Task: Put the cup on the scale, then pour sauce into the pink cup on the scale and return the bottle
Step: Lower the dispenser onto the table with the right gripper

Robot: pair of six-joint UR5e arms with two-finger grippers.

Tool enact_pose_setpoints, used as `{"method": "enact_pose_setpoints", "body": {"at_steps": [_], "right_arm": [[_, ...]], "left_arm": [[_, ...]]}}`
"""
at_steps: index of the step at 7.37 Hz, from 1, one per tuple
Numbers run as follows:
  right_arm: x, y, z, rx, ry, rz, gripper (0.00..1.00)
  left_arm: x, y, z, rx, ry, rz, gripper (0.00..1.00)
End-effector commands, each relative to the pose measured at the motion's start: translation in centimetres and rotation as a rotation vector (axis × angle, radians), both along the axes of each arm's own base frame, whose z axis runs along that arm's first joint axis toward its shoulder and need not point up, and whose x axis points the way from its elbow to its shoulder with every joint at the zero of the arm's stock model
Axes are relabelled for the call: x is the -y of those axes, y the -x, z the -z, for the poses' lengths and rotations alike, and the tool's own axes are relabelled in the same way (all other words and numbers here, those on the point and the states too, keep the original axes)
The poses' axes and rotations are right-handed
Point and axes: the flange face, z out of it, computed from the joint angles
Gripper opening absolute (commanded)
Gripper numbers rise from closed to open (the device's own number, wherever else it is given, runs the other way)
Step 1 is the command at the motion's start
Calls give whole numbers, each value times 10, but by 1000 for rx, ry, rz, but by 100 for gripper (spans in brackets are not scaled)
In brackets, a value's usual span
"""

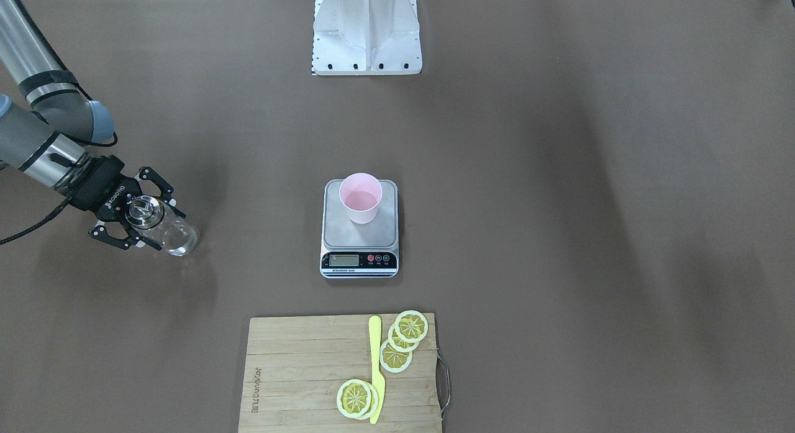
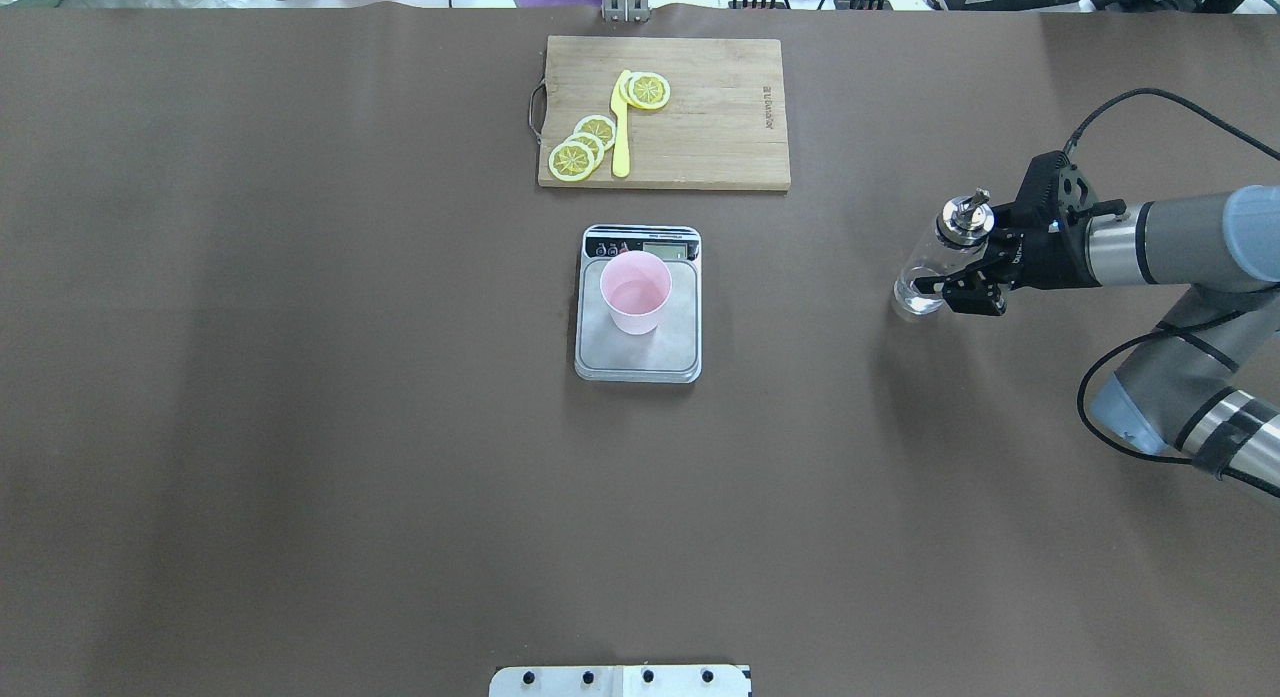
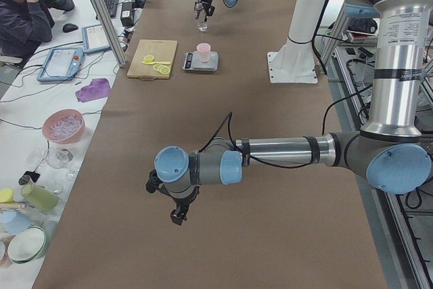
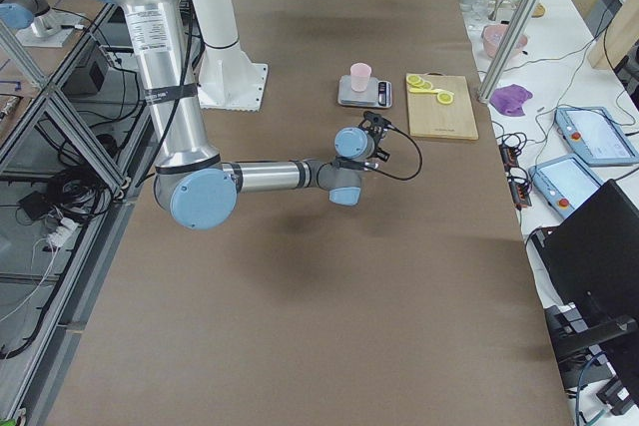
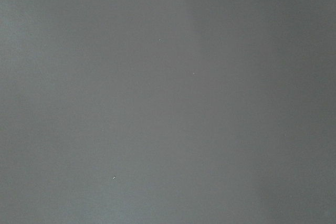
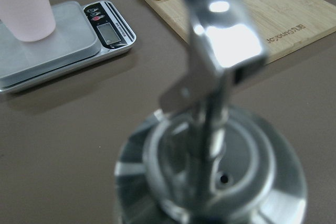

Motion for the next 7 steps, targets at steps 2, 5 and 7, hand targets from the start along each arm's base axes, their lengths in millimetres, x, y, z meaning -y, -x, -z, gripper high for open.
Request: {"method": "enact_pose_setpoints", "body": {"at_steps": [2, 5, 7], "right_arm": [[0, -1, 0, 1, 5, -4, 98], [1, -8, 2, 6, 3, 2, 99], [-4, -14, -6, 0, 10, 0, 99]], "left_arm": [[0, 0, 0, -1, 0, 0, 98], [0, 0, 1, 0, -2, 0, 98], [0, 0, 2, 0, -3, 0, 98]]}}
